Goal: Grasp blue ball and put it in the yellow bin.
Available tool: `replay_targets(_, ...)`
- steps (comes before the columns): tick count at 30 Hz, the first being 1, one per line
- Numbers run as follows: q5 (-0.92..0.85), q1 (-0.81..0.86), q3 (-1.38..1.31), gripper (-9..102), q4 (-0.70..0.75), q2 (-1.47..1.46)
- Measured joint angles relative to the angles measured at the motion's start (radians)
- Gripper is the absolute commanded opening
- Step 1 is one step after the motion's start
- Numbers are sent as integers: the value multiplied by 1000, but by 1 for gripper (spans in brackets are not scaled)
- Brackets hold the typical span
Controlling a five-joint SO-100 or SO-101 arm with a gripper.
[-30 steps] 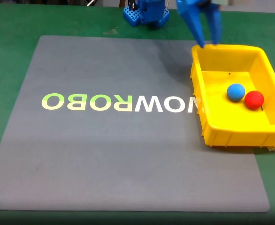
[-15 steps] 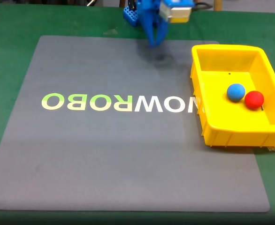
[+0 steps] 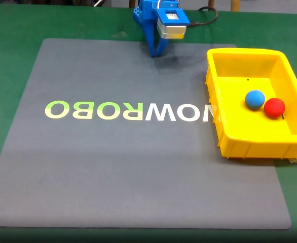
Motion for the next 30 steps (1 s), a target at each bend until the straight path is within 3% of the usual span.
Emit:
replay_targets(4,5,20,14,0,72,55)
replay_targets(30,43,80,43,0,97,60)
